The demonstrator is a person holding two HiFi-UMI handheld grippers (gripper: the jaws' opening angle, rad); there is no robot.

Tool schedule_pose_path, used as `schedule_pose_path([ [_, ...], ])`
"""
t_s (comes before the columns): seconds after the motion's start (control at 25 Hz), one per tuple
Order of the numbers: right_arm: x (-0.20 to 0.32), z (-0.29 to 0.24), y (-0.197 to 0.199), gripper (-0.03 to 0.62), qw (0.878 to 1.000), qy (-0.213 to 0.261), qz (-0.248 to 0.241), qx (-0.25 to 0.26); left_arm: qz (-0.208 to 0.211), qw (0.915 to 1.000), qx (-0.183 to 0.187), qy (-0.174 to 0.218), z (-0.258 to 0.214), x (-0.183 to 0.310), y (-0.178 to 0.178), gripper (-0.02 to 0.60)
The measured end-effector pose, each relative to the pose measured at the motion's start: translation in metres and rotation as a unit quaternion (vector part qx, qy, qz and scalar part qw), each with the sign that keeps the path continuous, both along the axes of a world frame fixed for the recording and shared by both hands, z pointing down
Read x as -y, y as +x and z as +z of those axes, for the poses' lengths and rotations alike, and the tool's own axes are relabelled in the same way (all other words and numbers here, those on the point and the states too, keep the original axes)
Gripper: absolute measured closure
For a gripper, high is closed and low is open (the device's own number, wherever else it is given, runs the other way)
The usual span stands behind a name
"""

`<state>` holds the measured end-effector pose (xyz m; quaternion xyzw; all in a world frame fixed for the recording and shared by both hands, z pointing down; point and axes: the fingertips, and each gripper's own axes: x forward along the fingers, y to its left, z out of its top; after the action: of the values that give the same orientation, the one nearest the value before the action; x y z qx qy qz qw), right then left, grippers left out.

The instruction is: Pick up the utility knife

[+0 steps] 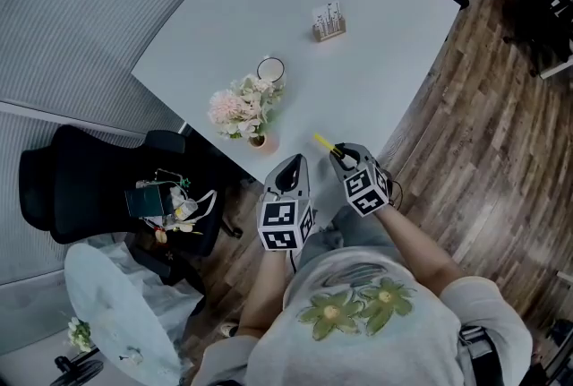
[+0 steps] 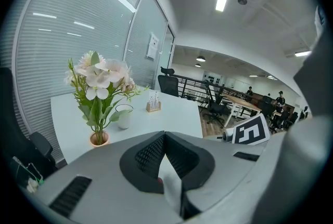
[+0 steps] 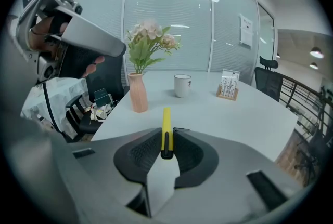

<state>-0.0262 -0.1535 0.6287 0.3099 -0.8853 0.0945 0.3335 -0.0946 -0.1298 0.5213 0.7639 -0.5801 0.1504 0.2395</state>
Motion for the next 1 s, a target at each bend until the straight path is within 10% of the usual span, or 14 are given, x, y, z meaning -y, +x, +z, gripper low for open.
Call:
schedule_pose_path([
  [1.0, -0.014, -0.082, 0.000, 0.523, 0.997, 0.055, 0.000, 0.057, 0.012, 0.9995, -0.003, 0.029, -0.027, -0.004, 0.010, 0.581],
])
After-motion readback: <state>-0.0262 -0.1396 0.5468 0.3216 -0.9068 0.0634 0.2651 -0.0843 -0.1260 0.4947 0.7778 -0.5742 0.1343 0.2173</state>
